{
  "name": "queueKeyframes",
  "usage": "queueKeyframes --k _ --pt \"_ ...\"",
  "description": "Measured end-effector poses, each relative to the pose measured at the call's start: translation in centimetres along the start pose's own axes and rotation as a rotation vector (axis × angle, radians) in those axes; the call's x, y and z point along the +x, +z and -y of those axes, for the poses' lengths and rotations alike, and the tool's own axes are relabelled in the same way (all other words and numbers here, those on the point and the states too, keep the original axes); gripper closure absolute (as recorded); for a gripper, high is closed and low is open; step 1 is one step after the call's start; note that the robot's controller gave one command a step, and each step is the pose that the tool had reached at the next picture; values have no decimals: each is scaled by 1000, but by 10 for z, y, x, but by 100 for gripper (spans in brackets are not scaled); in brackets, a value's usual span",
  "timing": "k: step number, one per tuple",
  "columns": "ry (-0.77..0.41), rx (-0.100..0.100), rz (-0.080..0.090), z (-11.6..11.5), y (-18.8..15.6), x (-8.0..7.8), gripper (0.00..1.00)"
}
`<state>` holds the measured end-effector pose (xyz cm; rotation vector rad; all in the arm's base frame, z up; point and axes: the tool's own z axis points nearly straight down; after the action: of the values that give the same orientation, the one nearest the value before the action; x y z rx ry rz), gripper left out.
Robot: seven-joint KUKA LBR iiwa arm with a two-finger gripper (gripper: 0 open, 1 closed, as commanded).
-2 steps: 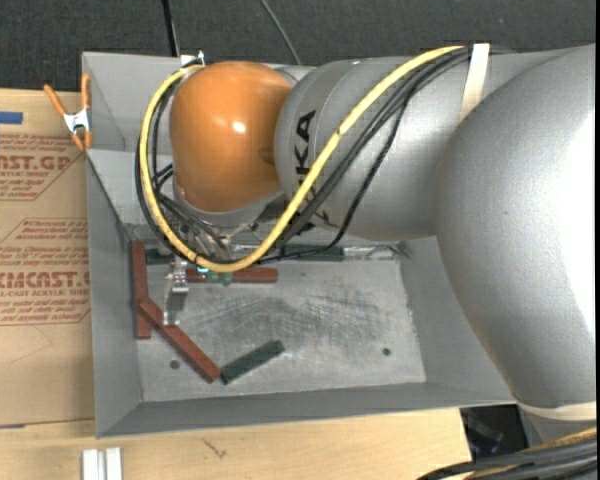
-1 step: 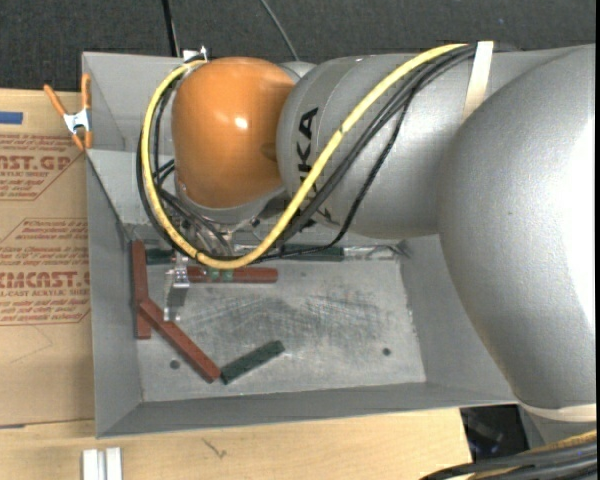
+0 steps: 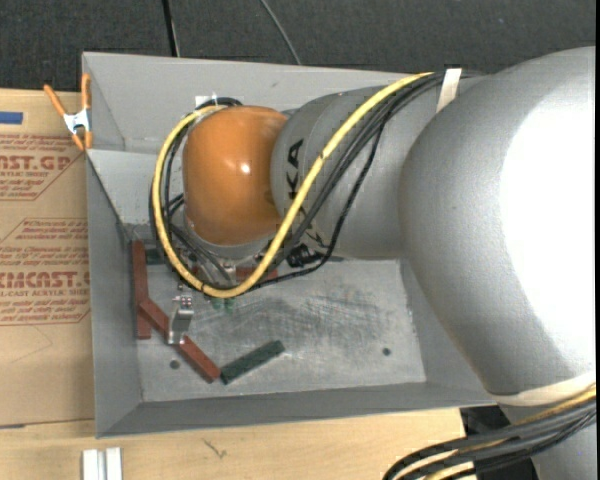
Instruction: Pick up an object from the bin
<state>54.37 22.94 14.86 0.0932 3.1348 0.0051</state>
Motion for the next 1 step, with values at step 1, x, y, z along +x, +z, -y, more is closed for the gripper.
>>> queueKeyframes --k 1 --pt "74 3 -5 7 67 12 100"
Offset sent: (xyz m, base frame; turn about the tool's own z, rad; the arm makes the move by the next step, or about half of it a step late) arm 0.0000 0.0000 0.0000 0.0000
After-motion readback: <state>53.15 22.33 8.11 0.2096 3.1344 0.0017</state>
